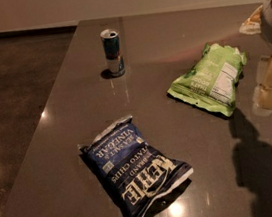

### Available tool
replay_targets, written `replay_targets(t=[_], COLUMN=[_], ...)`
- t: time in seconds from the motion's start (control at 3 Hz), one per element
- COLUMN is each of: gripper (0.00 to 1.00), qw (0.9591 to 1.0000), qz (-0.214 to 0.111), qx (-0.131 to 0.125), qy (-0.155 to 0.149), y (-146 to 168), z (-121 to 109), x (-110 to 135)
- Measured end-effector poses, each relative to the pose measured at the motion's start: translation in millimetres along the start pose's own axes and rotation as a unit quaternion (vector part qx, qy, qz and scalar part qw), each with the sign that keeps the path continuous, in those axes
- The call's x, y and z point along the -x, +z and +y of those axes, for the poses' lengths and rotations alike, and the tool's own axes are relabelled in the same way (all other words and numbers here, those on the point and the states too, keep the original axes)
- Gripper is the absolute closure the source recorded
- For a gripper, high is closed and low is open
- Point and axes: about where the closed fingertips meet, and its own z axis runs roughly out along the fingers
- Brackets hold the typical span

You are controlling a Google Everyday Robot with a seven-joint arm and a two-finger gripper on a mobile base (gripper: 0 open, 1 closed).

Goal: Move redbull can near blue chip bag

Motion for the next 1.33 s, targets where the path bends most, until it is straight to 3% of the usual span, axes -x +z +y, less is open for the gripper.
replay_targets(t=[0.33, 1.33], gripper=[0.0, 0.0], qw=[1.0, 0.998], qz=[0.0, -0.063], qx=[0.0, 0.003], qy=[0.0, 0.008], y=[0, 44], z=[0, -55], x=[0, 60])
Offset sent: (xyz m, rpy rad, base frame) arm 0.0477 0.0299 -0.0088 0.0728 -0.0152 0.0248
